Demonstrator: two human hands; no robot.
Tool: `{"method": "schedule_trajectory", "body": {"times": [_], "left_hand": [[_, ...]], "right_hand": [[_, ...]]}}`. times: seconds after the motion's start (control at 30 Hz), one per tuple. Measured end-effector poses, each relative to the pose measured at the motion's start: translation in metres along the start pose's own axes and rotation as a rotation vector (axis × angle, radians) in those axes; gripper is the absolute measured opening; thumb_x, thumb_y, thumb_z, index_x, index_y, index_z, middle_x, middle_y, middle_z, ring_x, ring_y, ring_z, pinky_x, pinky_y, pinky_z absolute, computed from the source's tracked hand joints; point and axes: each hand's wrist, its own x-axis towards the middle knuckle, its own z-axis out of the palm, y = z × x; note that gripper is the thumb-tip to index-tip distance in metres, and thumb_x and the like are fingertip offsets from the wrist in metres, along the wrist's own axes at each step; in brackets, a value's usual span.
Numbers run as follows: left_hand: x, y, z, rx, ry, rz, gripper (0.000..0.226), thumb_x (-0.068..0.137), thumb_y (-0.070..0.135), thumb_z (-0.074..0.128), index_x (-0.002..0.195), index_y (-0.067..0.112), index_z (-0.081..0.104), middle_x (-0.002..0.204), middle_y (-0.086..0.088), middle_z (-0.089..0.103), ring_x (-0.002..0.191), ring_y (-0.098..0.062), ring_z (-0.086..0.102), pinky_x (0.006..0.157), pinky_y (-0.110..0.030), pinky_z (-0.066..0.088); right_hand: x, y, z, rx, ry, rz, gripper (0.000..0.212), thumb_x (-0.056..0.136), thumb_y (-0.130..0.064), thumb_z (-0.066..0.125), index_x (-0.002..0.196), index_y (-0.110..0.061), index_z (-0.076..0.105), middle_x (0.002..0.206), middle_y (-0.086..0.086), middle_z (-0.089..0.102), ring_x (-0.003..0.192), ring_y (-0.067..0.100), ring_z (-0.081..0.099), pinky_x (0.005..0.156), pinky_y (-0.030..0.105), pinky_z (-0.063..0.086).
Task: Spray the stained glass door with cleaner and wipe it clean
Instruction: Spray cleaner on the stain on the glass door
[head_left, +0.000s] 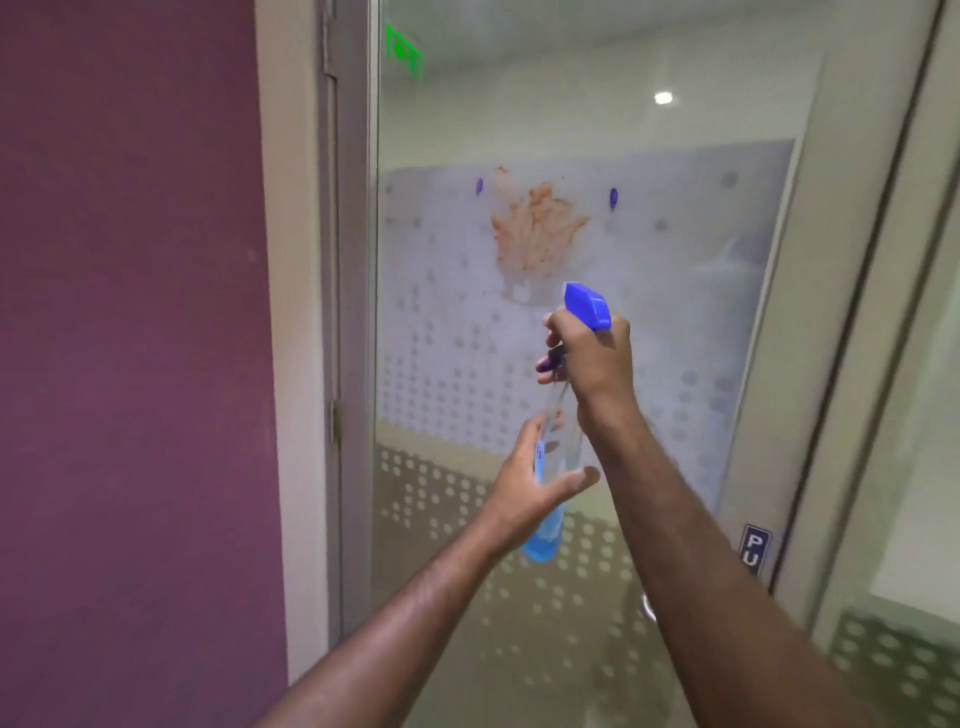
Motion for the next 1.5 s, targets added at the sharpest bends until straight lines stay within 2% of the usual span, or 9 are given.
{"method": "schedule_trajectory", "body": {"times": [0.17,0.33,0.5,0.7,0.83,1.03,1.17,1.33,1.5], "left_hand": [[0.065,-0.019,-0.026,-0.077,0.133,0.024,0.053,0.070,0.045,0.074,0.115,0.020,0.060,0.112,-0.004,0.071,0.098,-0.019,0.069,0.085,-0.035,0.056],[0.136,-0.025,-0.060,-0.109,0.119,0.083,0.042,0.073,0.040,0.072,0.108,0.020,0.063,0.104,-0.014,0.071,0.098,-0.037,0.067,0.089,-0.054,0.055],[0.194,-0.023,-0.084,-0.141,0.007,0.125,0.041,0.079,0.039,0.070,0.116,0.023,0.062,0.108,-0.006,0.072,0.101,-0.027,0.070,0.093,-0.052,0.057],[0.258,-0.026,-0.120,-0.182,-0.059,0.153,0.049,0.073,0.055,0.067,0.112,0.026,0.060,0.106,-0.002,0.071,0.099,-0.025,0.070,0.091,-0.050,0.060],[0.299,-0.031,-0.145,-0.189,-0.146,0.177,0.048,0.073,0.054,0.067,0.113,0.026,0.062,0.106,0.000,0.072,0.100,-0.021,0.071,0.095,-0.052,0.058],[0.334,-0.024,-0.156,-0.295,-0.277,0.185,0.063,0.068,0.056,0.064,0.121,0.022,0.062,0.109,0.001,0.073,0.105,-0.018,0.070,0.101,-0.051,0.056],[0.344,-0.017,-0.152,-0.361,-0.312,0.195,0.071,0.066,0.056,0.063,0.129,0.023,0.059,0.116,0.002,0.071,0.108,-0.017,0.069,0.102,-0.048,0.055],[0.350,-0.011,-0.145,-0.396,-0.318,0.202,0.054,0.080,0.042,0.063,0.131,0.026,0.053,0.125,-0.001,0.066,0.113,-0.020,0.065,0.099,-0.042,0.055],[0.354,-0.002,-0.142,-0.347,-0.293,0.215,0.052,0.077,0.048,0.062,0.125,0.038,0.045,0.126,0.002,0.062,0.114,-0.019,0.064,0.104,-0.047,0.054]], "right_hand": [[0.057,0.011,0.038,0.036,0.004,-0.034,0.010,0.088,-0.012,0.064,0.080,-0.006,0.062,0.063,0.003,0.052,0.046,0.022,0.055,0.051,0.031,0.053],[0.102,0.022,0.072,0.019,-0.012,-0.061,0.009,0.090,-0.016,0.071,0.092,-0.014,0.062,0.077,0.007,0.059,0.055,0.026,0.058,0.060,0.038,0.058],[0.151,0.023,0.103,0.001,0.114,-0.144,0.015,0.089,-0.013,0.069,0.102,-0.006,0.064,0.062,0.002,0.057,0.049,0.019,0.053,0.055,0.036,0.054],[0.210,0.019,0.149,-0.099,0.177,-0.244,0.010,0.086,-0.007,0.062,0.092,-0.013,0.057,0.051,-0.002,0.053,0.044,0.021,0.051,0.055,0.043,0.052],[0.242,0.019,0.174,-0.173,0.297,-0.260,0.011,0.083,-0.010,0.063,0.091,-0.010,0.055,0.048,-0.004,0.052,0.042,0.020,0.051,0.055,0.042,0.054],[0.269,0.011,0.190,-0.309,0.414,-0.273,0.016,0.084,-0.015,0.062,0.097,-0.006,0.058,0.062,0.009,0.057,0.048,0.024,0.054,0.052,0.034,0.051],[0.279,0.004,0.188,-0.358,0.446,-0.285,0.007,0.084,-0.012,0.060,0.088,-0.009,0.056,0.056,0.006,0.055,0.042,0.021,0.053,0.049,0.033,0.050],[0.286,0.001,0.184,-0.386,0.443,-0.285,0.007,0.087,-0.011,0.061,0.091,-0.008,0.056,0.059,0.007,0.054,0.042,0.017,0.053,0.048,0.031,0.051],[0.290,-0.005,0.180,-0.374,0.439,-0.276,0.008,0.089,-0.013,0.062,0.093,-0.010,0.055,0.065,0.008,0.054,0.048,0.017,0.055,0.048,0.028,0.053]]}}
